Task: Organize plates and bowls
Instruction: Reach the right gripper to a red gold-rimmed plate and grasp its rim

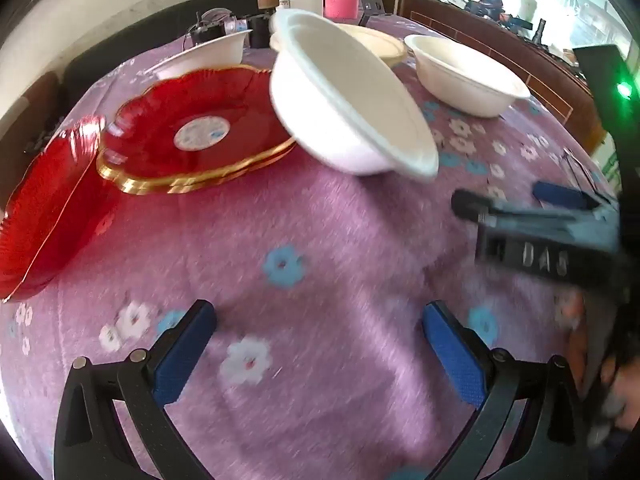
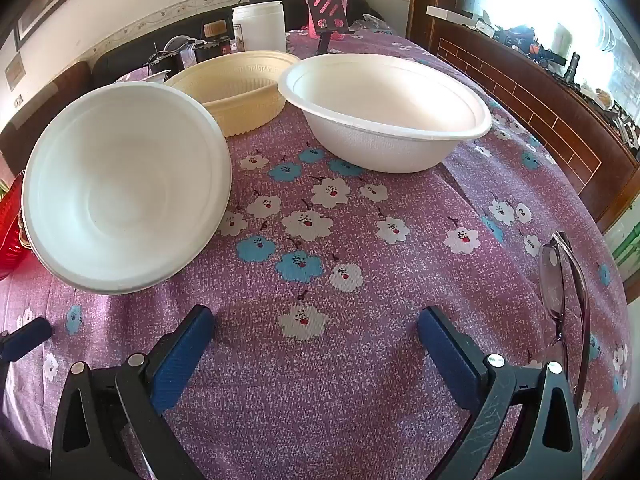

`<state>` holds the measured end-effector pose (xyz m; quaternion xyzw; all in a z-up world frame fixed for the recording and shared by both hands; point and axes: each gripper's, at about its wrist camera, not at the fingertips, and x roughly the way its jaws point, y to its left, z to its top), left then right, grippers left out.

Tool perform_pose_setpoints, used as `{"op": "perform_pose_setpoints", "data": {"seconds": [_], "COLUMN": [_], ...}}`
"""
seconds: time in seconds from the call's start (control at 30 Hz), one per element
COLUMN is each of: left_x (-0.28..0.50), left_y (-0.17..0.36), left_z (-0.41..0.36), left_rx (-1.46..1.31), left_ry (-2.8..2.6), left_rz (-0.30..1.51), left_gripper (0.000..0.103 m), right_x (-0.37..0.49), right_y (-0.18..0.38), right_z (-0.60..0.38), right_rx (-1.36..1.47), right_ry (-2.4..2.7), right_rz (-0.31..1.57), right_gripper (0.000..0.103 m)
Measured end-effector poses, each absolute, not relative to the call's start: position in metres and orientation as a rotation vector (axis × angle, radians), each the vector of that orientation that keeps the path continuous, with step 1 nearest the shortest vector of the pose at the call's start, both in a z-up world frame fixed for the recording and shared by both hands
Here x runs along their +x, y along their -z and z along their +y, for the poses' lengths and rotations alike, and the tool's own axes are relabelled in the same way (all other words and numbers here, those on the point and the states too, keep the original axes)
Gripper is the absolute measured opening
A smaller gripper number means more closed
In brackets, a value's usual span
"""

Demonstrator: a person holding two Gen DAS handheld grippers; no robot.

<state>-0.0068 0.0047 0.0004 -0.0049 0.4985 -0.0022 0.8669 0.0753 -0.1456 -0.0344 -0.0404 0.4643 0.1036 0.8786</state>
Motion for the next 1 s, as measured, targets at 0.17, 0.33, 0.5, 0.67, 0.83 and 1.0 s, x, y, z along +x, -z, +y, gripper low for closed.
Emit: {"op": "perform_pose_setpoints", "data": {"seconds": [0.17, 0.33, 0.5, 0.67, 0.83, 1.0], "left_x": [-0.054, -0.086, -0.108, -0.101, -0.105, -0.111], "left_y": [-0.008, -0.015, -0.010, -0.014, -0.009, -0.010], "left_z": [0.040, 0.078, 0.128, 0.141, 0.136, 0.138], "left_rx": [-0.042, -0.108, -0.197, -0.258, -0.240, -0.236], "left_ry": [0.065, -0.029, -0.102, -0.092, -0.088, -0.072], "left_rz": [0.996, 0.936, 0.854, 0.939, 0.919, 0.896], "left_gripper": [0.103, 0.102, 0.102, 0.102, 0.102, 0.102], "right_x": [0.076, 0.070, 0.024, -0.004, 0.012, 0.033], "right_y": [0.034, 0.028, -0.027, -0.054, -0.041, -0.024], "right_z": [-0.146, -0.149, -0.135, -0.063, 0.000, 0.031], "right_rx": [-0.083, -0.075, -0.098, -0.203, -0.320, -0.392], "right_ry": [-0.217, -0.240, -0.433, -0.692, -0.728, -0.735], "right_rz": [0.968, 0.970, 0.825, 0.781, 0.805, 0.833], "right_gripper": [0.102, 0.094, 0.087, 0.072, 0.034, 0.016]}}
